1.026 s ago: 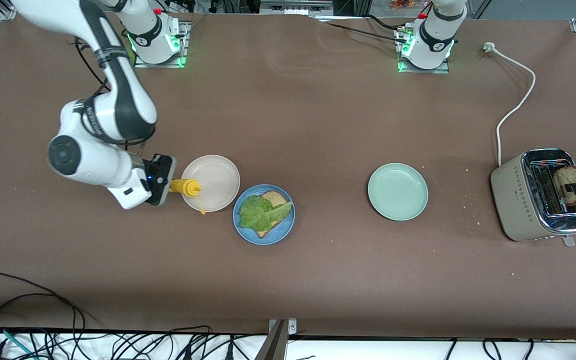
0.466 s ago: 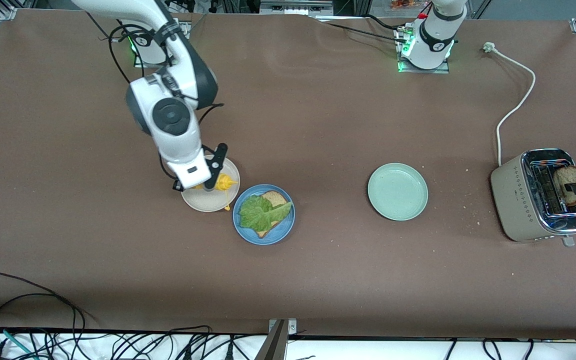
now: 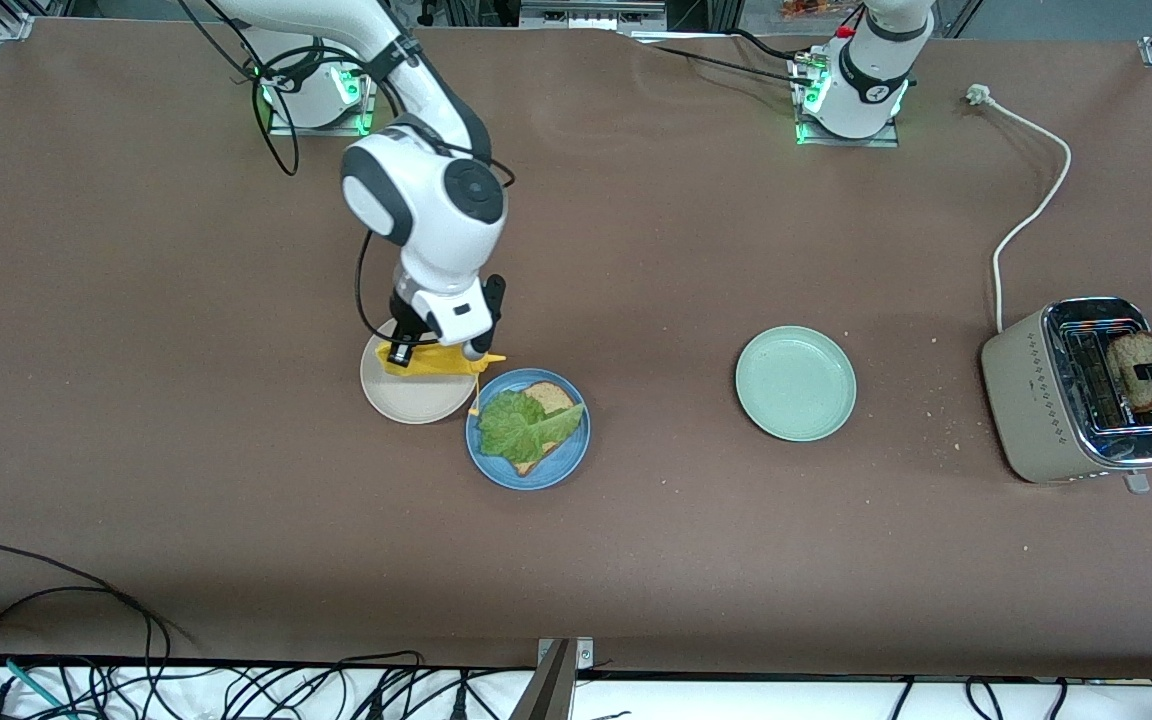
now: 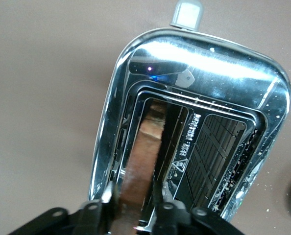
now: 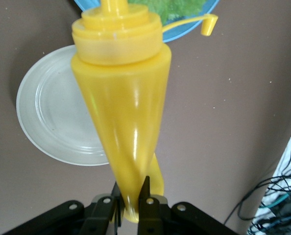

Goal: Make sandwich in blue plate with both arms
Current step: 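Tilt the bottle over the bread while the left gripper lifts the toast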

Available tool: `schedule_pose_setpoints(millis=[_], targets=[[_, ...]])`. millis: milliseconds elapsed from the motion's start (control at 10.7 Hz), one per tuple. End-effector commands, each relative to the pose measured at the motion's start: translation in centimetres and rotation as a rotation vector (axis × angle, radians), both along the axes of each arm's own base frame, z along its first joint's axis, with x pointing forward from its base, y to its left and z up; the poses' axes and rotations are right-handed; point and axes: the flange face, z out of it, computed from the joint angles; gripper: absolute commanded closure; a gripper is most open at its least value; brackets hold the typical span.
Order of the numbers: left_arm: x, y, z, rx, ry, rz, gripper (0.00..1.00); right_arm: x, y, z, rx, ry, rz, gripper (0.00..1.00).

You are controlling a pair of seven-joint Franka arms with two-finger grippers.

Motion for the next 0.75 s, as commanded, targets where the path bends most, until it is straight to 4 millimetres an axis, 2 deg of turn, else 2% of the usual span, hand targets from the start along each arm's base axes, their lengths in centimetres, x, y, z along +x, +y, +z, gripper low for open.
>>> schedule_pose_setpoints(millis=[0,187,373,466,653], targets=[[-0.2,-0.1,0.1,0.019,0.011,-0.028,0.98,-1.1,3.6,-3.1,-0.144,-0.101,0.021,1.0],[-0.1,-0.6,0.2,0.017,0.011,-0.035,1.0,-1.2,4.0,-6.2,-0.199,-0.169,0.019,1.0],[0.2,-0.8,1.4,0.026,-0.007,-0.036,1.0,-0.9,4.3,-8.5,-0.221,-0.226,0.017,1.0],[0.2,-1.0,2.0,0.028,-0.016,-0.039,1.0,-0.9,4.9,-9.3,-0.232,-0.237,0.032,1.0],[-0.4,-1.4,5.1,0.031,-0.03,-0.087,1.0,-0.6,5.0,-9.3,-0.25,-0.258,0.054,1.0]])
